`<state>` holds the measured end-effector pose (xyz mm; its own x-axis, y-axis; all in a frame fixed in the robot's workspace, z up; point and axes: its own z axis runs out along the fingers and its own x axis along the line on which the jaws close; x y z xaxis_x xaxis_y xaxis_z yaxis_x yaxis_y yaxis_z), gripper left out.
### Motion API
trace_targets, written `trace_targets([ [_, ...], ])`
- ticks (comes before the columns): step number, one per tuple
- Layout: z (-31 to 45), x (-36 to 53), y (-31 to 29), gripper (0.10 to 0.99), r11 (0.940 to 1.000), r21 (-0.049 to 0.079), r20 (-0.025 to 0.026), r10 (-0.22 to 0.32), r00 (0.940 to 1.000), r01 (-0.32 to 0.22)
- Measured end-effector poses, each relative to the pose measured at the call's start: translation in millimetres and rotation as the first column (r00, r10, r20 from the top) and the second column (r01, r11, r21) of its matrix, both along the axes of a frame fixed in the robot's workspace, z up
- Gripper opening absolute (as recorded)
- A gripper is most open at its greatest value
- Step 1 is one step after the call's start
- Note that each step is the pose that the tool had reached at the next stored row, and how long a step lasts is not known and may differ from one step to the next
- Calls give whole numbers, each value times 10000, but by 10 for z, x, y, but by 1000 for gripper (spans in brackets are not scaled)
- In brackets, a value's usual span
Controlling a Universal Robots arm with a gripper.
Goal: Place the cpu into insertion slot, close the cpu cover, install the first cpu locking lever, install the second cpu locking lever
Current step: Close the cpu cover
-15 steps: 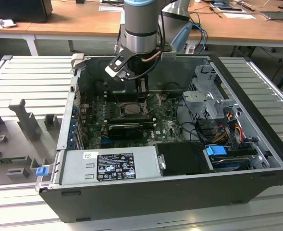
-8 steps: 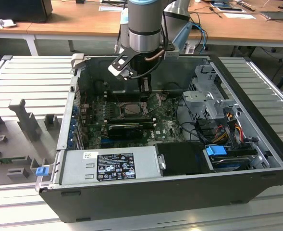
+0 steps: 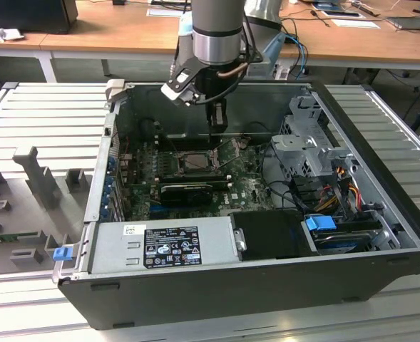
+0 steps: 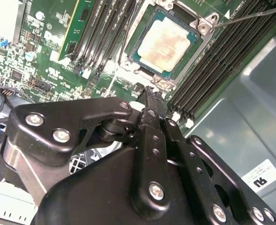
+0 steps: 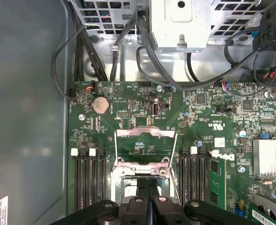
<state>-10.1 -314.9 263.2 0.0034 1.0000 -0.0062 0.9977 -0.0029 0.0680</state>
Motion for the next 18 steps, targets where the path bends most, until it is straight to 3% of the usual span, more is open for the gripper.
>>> trace_targets([
  [18, 9, 196, 15, 106, 10000, -2, -1, 1, 10000, -1],
])
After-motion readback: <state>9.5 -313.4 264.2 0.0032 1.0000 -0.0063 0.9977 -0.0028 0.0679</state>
